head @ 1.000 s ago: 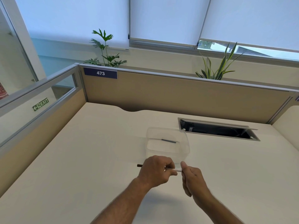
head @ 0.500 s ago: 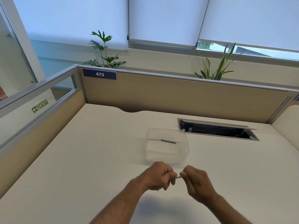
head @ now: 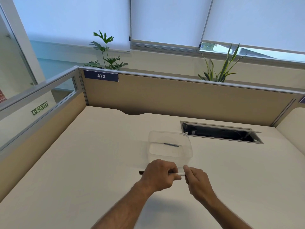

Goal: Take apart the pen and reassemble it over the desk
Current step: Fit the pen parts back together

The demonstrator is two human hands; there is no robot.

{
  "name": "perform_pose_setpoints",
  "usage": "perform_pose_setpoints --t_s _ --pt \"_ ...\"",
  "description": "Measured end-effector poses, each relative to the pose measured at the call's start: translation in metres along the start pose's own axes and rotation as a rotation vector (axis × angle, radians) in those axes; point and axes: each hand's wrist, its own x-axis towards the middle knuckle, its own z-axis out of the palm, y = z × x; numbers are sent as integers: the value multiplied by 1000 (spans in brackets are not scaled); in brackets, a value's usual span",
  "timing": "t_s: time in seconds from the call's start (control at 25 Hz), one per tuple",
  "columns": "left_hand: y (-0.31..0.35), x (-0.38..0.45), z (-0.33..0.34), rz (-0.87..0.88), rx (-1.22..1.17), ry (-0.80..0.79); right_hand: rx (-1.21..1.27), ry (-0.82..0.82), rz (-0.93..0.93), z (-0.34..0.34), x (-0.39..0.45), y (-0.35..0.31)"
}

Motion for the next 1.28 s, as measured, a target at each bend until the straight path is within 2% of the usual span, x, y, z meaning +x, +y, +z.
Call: perform_pose_setpoints --t_s 0.12,0.24,0.32,0.44,0.68,0.8,1.08,1.2,1.28 --pt "1 0 -7 -25 -91 -126 -212 44 -363 -10 -4 0" --pt "1 -2 -12 -68 -221 -290 -393 52 -569 -15 -3 0" --pt "2 -4 -12 -74 -248 -330 -397 73 -633 -14 -4 -1" --pt "1 -3 -8 -31 -206 -231 -323 112 -542 -9 -7 -2" --pt "-2 -3 2 -13 -106 45 -73 61 -87 1 -4 -10" --pt "-1 -3 6 -10 -101 126 51 5 88 1 0 -13" --pt "5 -3 14 -83 -357 152 519 -35 107 -7 0 -23" --pt "5 -4 19 -91 -422 178 497 -134 34 -6 -2 -24" --pt "5 -5 23 -94 -440 192 467 -113 -7 -4 -1 -25"
